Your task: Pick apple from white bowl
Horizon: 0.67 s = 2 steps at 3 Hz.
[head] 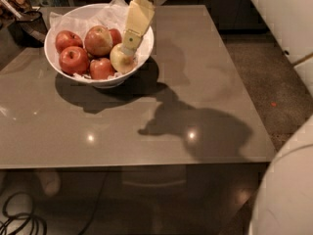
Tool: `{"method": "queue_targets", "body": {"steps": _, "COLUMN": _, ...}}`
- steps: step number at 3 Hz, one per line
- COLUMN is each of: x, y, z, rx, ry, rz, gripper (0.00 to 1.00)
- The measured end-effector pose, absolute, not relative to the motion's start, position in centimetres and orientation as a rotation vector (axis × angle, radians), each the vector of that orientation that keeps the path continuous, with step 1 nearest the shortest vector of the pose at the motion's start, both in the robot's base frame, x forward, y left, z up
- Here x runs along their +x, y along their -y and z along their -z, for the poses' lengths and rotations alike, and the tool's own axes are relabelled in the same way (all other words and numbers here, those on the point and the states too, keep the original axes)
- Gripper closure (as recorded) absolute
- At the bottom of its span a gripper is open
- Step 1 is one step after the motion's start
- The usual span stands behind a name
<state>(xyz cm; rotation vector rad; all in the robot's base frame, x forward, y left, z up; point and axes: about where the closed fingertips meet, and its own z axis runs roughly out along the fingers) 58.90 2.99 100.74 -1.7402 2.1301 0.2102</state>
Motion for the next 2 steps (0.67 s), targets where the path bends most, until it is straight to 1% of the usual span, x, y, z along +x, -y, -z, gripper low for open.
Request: {"method": "queue_targets", "body": {"steps": 2, "x": 60.2, "y": -5.5, "z": -98.9, "rx": -1.817, "ry": -2.117, "rz": -0.241, "gripper": 0.08}}
